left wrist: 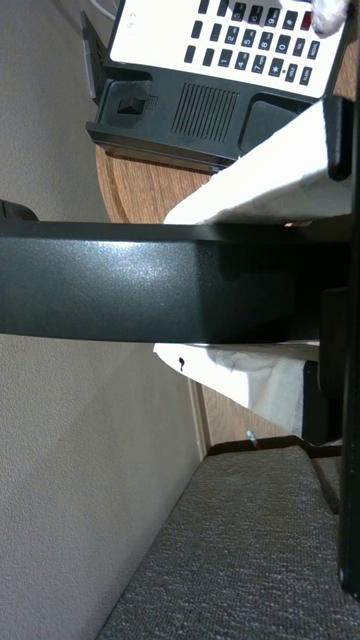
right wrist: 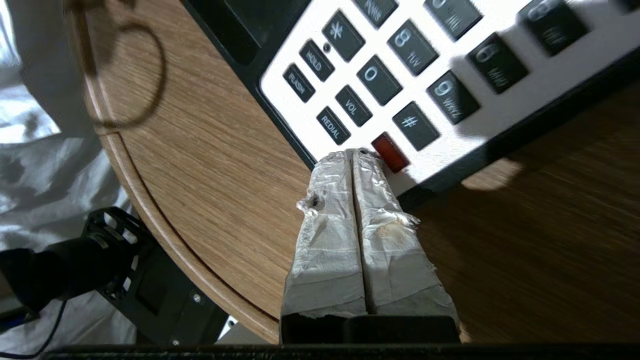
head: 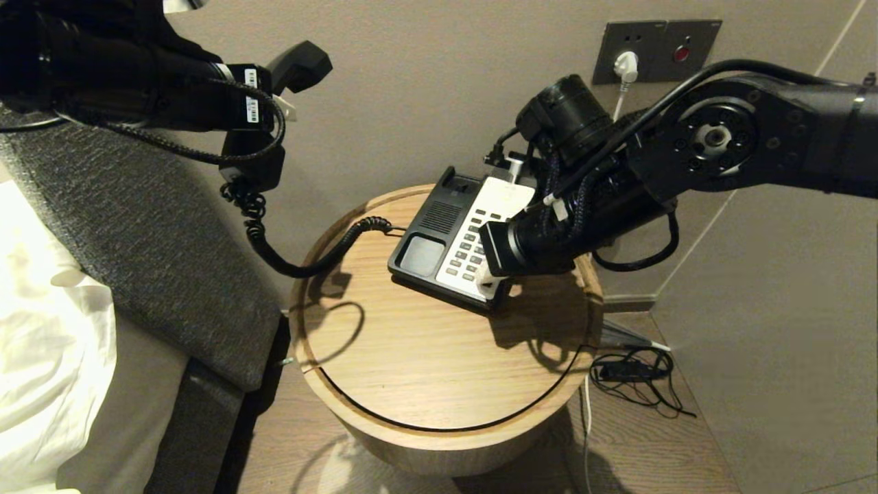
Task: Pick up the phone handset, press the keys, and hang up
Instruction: Dial the number
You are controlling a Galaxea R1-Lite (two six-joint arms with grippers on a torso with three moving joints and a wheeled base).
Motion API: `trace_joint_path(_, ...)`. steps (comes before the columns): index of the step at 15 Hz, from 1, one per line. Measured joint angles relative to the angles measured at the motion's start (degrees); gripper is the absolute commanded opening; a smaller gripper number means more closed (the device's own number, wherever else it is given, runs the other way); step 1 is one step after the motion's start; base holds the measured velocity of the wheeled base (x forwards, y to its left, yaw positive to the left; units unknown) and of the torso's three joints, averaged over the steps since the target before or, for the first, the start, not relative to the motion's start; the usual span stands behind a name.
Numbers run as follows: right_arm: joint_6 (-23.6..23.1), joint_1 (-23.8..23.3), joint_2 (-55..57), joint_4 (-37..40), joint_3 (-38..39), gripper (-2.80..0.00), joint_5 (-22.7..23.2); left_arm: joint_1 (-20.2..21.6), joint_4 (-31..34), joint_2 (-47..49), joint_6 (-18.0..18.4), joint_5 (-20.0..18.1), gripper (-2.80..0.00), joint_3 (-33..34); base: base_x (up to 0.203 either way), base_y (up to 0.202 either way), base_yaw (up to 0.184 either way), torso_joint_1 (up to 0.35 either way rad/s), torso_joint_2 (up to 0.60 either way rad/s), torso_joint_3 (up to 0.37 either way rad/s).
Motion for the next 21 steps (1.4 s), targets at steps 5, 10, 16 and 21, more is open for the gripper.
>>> trace_joint_path(5,0.13,0.31,-2.51,1.71,-0.41,-2.80,-0.19,-0.07,0.53,-0.87,0.01,-0.02,-2.80,-0.06,0.000,0.000,0.000,0.000,0.00,0.000)
trace_joint_path(10,0.02,0.25,-1.92,0.89,-0.42,-2.80,-1.19,-0.09,0.11,-0.88,0.00,-0.01,-2.80,0.29,0.000,0.000,0.000,0.000,0.00,0.000)
trace_joint_path(16,0.02,0.25,0.02,0.85,-0.36,-2.80,-1.24,-0.11,-0.18,-0.36,0.00,-0.02,-2.80,0.27,0.000,0.000,0.000,0.000,0.00,0.000)
trace_joint_path(21,-0.09,0.17,1.09,0.79,-0.53,-2.80,-1.23,-0.11,-0.20,-0.27,0.00,0.00,-2.80,0.20,0.000,0.000,0.000,0.000,0.00,0.000)
